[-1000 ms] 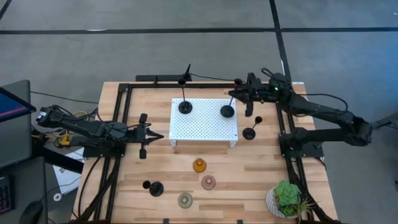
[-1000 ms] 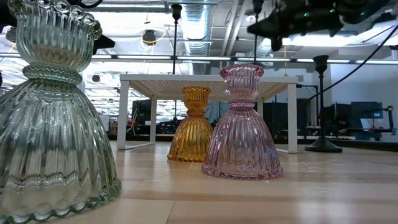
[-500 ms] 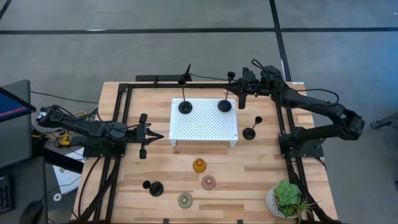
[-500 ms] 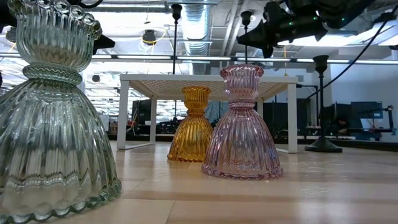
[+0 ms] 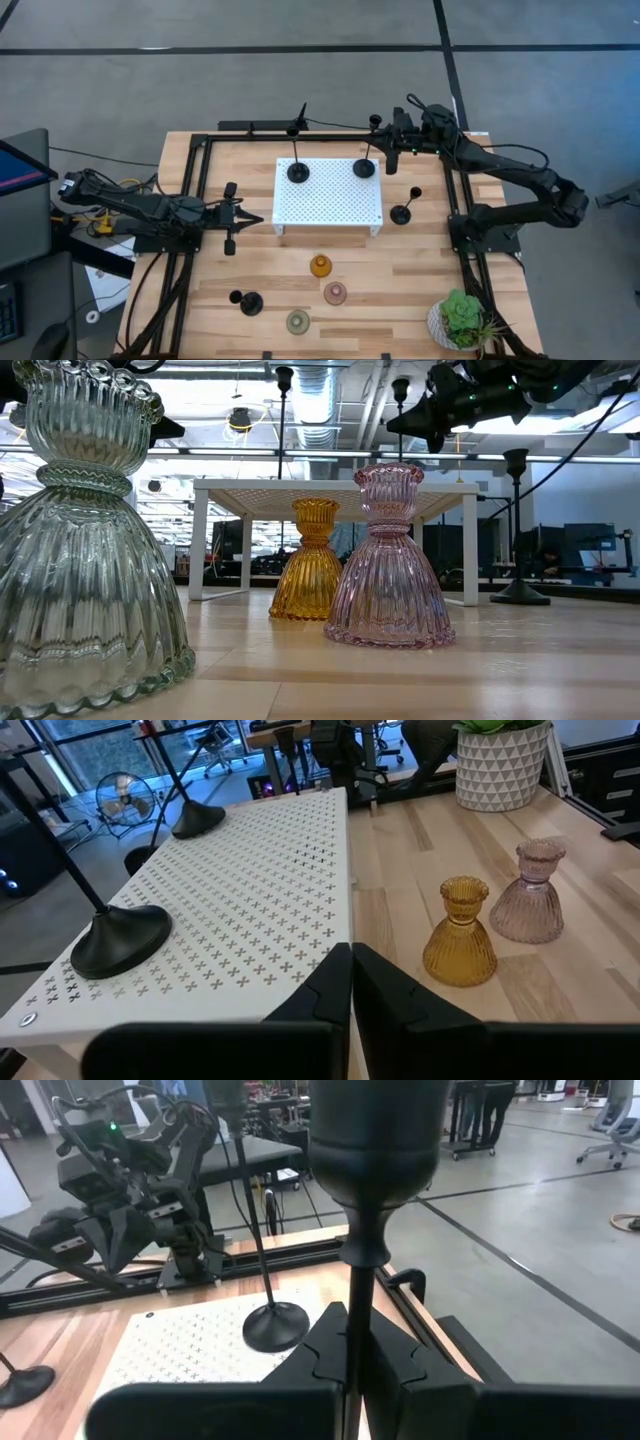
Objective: Pick & Place candle stick holders
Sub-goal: Put the black candle holder on the shelf, then align the black candle holder with the other black candle holder on the shelf
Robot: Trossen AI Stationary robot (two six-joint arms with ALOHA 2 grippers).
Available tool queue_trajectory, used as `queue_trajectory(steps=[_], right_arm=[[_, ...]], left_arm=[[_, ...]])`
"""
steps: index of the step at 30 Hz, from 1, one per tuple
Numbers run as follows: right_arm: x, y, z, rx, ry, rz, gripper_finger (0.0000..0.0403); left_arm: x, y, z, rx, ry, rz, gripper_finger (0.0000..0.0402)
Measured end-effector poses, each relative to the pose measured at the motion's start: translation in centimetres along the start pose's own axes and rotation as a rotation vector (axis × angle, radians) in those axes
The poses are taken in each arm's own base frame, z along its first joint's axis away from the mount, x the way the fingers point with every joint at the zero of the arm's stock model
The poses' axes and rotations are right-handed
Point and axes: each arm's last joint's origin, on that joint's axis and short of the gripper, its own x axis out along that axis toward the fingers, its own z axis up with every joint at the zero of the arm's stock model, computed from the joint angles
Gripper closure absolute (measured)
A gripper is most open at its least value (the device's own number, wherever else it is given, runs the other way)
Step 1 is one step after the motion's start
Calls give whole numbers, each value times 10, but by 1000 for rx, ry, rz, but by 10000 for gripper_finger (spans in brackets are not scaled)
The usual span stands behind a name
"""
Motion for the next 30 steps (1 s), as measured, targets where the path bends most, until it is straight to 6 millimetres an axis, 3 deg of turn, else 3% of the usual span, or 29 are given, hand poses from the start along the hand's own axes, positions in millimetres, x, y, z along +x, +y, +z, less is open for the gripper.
queue_trajectory(steps=[7, 12, 19, 30], right_arm=[[1, 3, -1, 0, 7, 14, 395], [5, 6, -8, 29, 52, 31, 357], [4, 10, -3, -24, 24, 42, 314], [-32, 16, 18, -76, -57, 1, 215]], left_arm=[[0, 0, 0, 0, 0, 0, 389], [0, 0, 0, 0, 0, 0, 389], [0, 0, 0, 0, 0, 0, 389], [0, 0, 0, 0, 0, 0, 389]])
